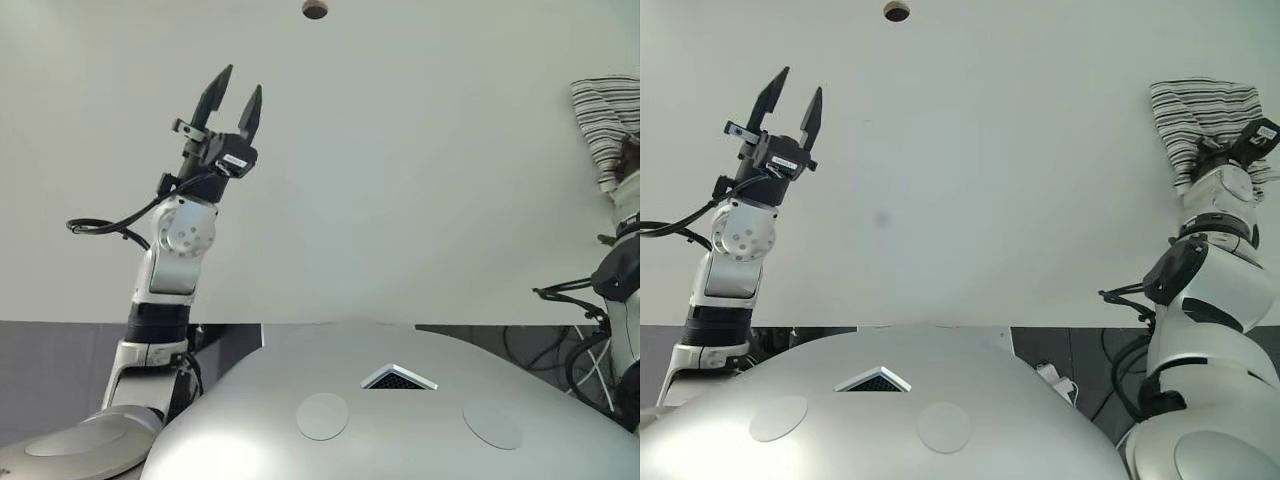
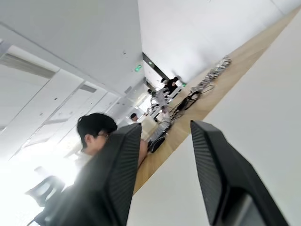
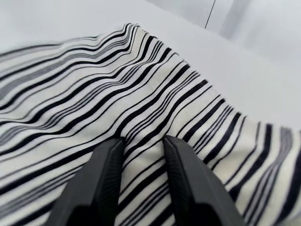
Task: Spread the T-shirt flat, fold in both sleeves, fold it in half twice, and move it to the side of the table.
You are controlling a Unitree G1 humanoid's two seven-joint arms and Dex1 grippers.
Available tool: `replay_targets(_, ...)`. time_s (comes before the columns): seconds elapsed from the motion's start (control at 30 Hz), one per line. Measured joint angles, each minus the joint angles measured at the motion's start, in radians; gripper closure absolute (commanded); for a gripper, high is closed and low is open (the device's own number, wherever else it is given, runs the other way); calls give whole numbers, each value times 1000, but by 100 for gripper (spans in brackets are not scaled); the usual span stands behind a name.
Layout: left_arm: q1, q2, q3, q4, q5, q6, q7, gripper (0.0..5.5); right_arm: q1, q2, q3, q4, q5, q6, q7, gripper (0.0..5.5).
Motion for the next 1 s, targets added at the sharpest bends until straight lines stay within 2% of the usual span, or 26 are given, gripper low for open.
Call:
replay_targets(0.1,-69,-17,76,152,-35,-47,112,357,-20,29,1,-18,-13,-139,-57,390)
replay_targets(0.2,-154,-38,139,356,-64,-143,239,357,-48,77,47,-228,-59,-456,-127,390)
replay_targets(0.3,-271,-86,164,555,-134,-244,287,357,-6,303,169,-453,-96,-626,-102,390)
replay_targets(0.4,-376,-109,164,765,-182,-323,267,357,98,494,305,-450,-168,-643,-43,390)
replay_targets(0.53,-481,-109,163,995,-182,-386,291,357,94,460,307,-302,-158,-601,63,390)
replay_targets(0.63,-517,-110,153,1111,-162,-404,339,357,89,449,309,-203,-168,-598,78,390)
replay_targets(0.83,-550,-77,17,1216,34,-382,531,357,31,463,326,-106,-199,-535,57,390)
replay_targets(1.0,-559,-77,-25,1265,62,-339,572,357,23,467,346,-92,-217,-526,33,390)
